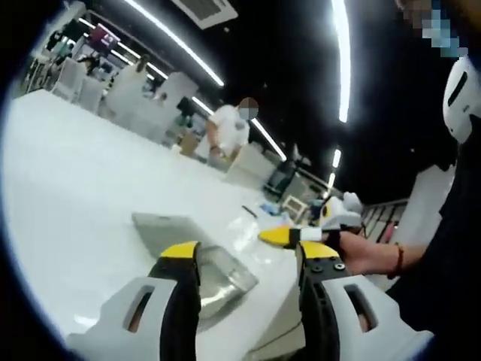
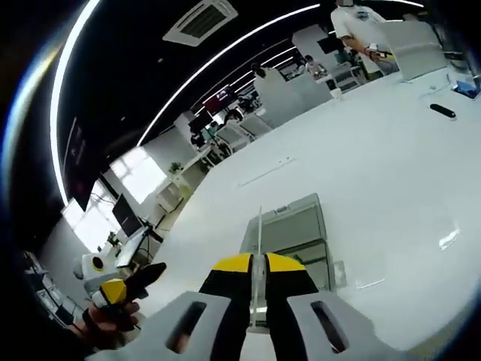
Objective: Insert the divider into the dual guide fixture by aligning both edges with the guide slots and pushing it downward to the bottom, including one-sided entry, uneven engagement, binding, and posture correction.
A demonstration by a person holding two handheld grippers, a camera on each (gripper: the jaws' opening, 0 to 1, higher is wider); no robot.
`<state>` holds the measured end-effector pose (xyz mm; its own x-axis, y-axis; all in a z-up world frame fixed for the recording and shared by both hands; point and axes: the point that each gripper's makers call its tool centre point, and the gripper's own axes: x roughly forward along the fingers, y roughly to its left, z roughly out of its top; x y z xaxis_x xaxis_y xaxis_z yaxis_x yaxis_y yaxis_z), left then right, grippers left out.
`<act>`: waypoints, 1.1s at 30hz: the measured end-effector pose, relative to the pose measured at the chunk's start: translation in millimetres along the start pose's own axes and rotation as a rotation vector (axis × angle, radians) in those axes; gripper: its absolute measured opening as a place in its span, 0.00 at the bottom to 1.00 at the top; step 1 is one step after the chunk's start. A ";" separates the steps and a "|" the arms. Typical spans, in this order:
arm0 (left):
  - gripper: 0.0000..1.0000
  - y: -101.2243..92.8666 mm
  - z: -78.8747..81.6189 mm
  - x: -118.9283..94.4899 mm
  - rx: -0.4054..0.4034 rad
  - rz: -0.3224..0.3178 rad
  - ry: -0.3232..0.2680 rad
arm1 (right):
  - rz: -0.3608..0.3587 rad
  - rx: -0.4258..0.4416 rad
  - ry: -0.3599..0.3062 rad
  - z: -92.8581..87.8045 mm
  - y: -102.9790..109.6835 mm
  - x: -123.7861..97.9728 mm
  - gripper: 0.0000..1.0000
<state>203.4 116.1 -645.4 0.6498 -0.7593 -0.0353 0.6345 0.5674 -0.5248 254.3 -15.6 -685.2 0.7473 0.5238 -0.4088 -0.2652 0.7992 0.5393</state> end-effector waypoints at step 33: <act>0.90 14.8 -13.9 5.2 0.150 0.044 0.089 | -0.112 -0.064 0.043 -18.2 -19.9 18.0 0.00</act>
<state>210.3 116.2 -665.2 0.6428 -0.7543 -0.1337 0.6663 0.6366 -0.3883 261.9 -16.7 -716.7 0.7477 0.4415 -0.4959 -0.2213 0.8699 0.4409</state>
